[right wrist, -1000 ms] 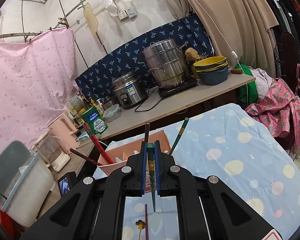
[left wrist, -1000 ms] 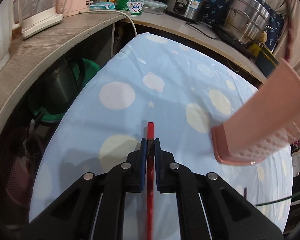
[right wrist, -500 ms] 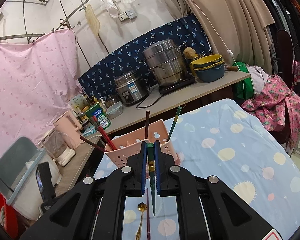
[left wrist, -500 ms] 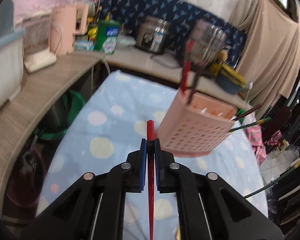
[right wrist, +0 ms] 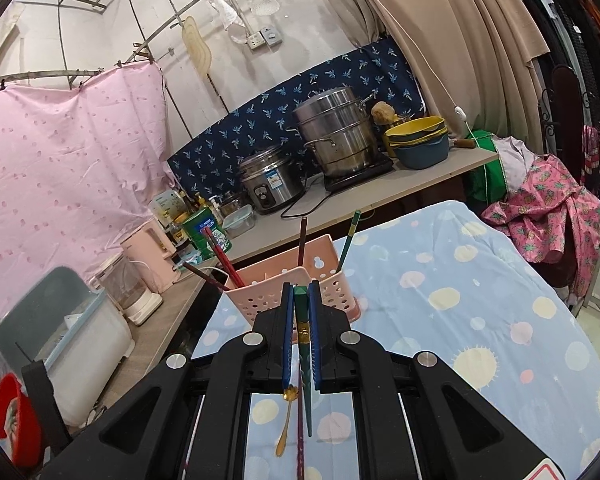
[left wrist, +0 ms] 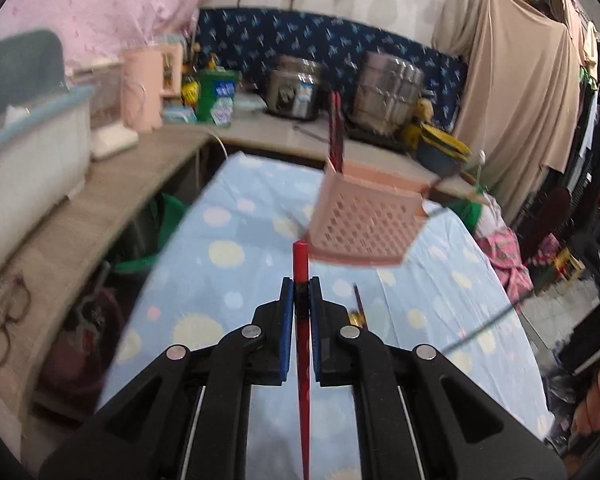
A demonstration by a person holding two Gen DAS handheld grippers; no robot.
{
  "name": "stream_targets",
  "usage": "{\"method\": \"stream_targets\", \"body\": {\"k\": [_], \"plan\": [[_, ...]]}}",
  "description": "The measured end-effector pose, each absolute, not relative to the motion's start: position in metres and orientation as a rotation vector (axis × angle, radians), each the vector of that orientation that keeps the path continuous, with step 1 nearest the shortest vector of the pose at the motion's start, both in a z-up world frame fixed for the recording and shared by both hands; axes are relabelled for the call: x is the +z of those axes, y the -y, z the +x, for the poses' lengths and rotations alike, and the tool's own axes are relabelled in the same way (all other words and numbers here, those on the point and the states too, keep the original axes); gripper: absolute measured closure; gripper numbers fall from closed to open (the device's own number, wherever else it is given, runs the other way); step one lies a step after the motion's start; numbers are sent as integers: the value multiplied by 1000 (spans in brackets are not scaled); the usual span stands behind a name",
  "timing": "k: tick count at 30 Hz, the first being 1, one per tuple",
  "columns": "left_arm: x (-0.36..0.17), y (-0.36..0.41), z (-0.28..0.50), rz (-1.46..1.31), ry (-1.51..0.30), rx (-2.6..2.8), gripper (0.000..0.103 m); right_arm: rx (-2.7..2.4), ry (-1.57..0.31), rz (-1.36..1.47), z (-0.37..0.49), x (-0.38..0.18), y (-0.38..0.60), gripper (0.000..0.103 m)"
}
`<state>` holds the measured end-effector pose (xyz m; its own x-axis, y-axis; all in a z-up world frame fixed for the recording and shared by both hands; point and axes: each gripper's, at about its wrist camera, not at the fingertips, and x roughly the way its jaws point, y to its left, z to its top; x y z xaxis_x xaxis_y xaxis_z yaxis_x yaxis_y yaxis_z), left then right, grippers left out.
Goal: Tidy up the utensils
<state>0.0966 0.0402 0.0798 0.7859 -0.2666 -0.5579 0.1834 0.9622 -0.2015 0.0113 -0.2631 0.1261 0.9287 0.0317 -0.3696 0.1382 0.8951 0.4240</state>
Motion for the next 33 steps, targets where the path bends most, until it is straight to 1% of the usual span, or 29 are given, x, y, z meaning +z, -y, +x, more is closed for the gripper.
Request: {"method": "stream_targets", "body": {"k": [7,12,20,23,25,26,27,28,30,33], "plan": [[108,-33,120,-147,-500,-207,95,-56,-370,453,-5,131,259,96],[98,-28,103,-133,-513,-204,96,-61,-372,454,-12,130,262,96],[122,-29,114,-135,-495,-189,95,-36,-399,458,-11,123,258,96],[112,-31,115,-136,-542,-181,89,-37,-400,459,-12,123,258,96],[99,-34,115,-144,-581,-173,82,-37,-397,457,-12,123,257,96],[92,-36,114,-148,-602,-166,80,-37,-395,456,-12,123,257,96],[84,-39,113,-158,-632,-166,75,-37,-393,457,-13,123,257,96],[77,-41,111,-164,-653,-167,67,-36,-391,457,-13,123,258,96],[58,-44,106,-165,-700,-161,59,-37,-386,455,-14,124,259,96],[33,-44,99,-144,-767,-159,58,-43,-380,455,-15,125,262,96]]}}
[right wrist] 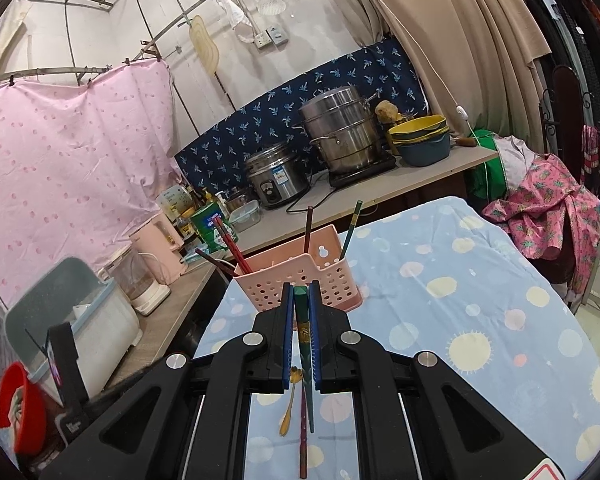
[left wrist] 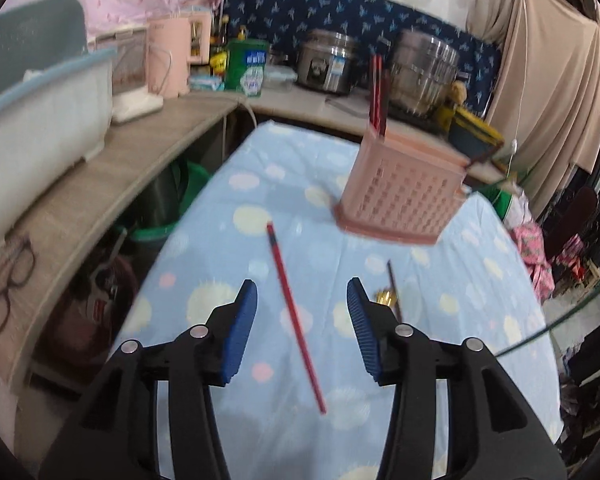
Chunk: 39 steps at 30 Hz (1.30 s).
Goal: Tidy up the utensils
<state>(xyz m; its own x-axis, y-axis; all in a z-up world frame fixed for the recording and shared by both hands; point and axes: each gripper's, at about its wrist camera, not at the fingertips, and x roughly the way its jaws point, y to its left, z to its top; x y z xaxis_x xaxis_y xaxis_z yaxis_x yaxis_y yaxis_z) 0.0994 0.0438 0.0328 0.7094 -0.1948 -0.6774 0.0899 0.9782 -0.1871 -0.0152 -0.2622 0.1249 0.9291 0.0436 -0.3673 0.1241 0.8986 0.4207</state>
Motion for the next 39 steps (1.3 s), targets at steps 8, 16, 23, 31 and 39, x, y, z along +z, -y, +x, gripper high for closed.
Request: {"method": "stream_targets", "body": {"k": [8,16,23,31,39], "plan": [[-34,-26,87,-120,-939,-183,58,-55,-390,460,-13,124,265,96],[-66,-8,85,-75,-996,-189,57,-52,-399,460,-11,121,265,96],[-66,-4,86,-36,-992,-206,88,-48,-409,458,-8,120,265,96],[-50,-12,71,-57,-973,-242,98,-47,-410,455,-7,120,264,96],[29,-33,53,-110,-785,-246,99,-42,-399,450,-6,123,263,96]]}}
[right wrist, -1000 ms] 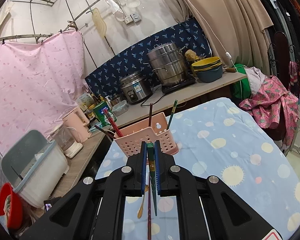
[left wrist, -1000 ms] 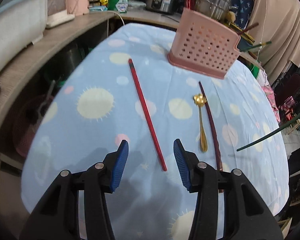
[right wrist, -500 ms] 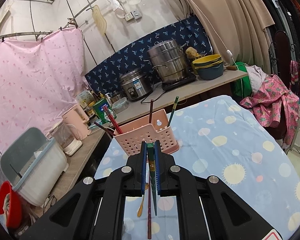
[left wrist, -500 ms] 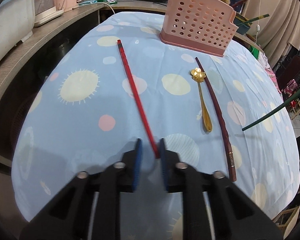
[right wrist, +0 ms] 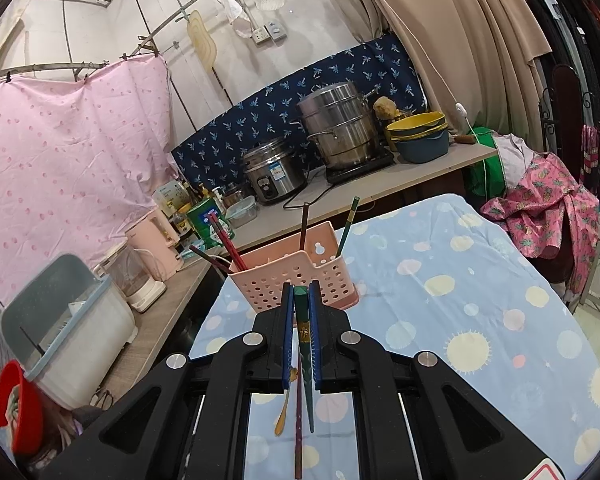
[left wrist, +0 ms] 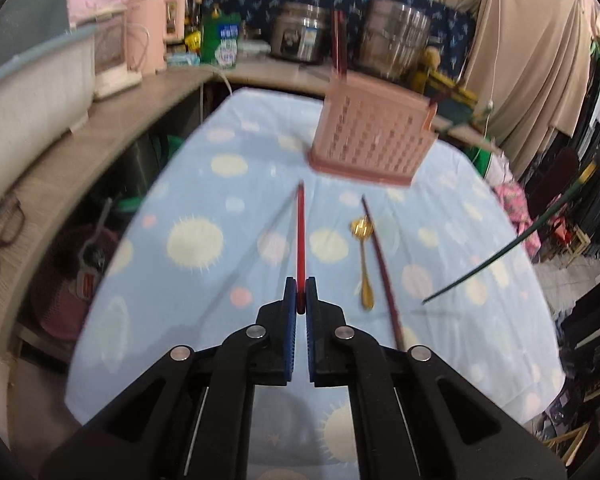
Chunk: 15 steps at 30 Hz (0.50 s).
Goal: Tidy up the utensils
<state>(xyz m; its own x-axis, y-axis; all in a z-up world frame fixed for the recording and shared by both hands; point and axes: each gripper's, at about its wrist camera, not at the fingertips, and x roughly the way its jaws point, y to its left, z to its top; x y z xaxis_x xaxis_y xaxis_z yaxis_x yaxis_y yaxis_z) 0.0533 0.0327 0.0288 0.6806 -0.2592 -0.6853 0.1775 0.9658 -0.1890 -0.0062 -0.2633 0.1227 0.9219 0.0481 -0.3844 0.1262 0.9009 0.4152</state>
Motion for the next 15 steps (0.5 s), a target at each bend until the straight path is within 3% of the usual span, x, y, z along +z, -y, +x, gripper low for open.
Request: {"method": "stream_targets", "body": {"k": [9,15], "plan": [[124,-34,71,-128,-537,-257,99,-10,-371,445,2,136,266,96],[159,-21,94,-126,-453,-271,99,-2,-366,412,23,145,264,96]]}}
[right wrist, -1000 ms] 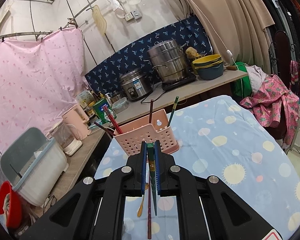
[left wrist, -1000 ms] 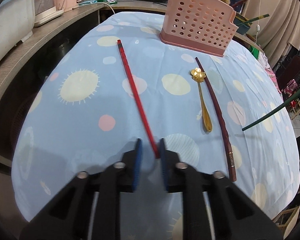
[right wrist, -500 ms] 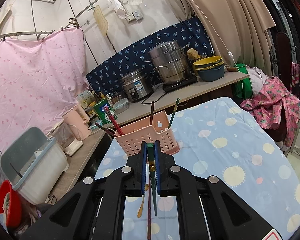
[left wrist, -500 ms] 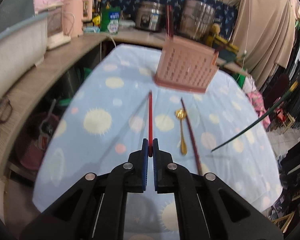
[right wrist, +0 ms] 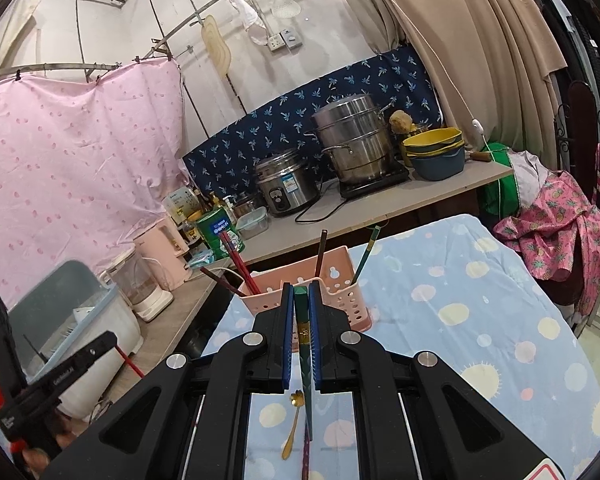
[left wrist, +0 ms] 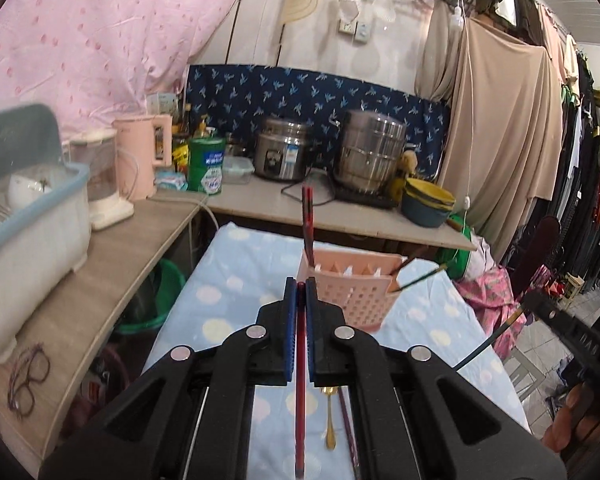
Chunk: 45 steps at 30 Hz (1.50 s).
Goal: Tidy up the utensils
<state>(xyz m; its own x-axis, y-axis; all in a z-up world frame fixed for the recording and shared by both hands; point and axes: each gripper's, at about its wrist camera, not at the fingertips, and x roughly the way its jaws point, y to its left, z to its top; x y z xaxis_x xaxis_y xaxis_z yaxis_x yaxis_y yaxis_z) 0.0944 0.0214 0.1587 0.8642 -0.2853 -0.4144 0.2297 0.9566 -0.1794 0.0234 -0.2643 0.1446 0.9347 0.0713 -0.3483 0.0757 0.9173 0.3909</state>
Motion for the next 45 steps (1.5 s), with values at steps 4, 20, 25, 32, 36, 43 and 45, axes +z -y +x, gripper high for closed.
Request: {"method": "stream_targets", "body": {"k": [4,20,25,32,36,43,45], "plan": [[176,-13,105,-135,-421,-291,99,3,-360,393,36,150,263,96],[260,21,166,-157,-231,-308,99,39,-253,408,103,196,272,96],[270,29,195,-156,-205,-300,99,32,-178,466,132,210,283,96],[260,39,229,-136,-209,-278,99,-5,-148,508,165,211,294,96],[237,43,244,-121,-267,-272,99,-13,-200,491,184,198,293,96],[208,35,257,-153,-353,-239,96,-17,-257,470,189,176,287,88],[206,32,255,-152,-361,-227,84,-17,-263,469,187,175,287,87]]}}
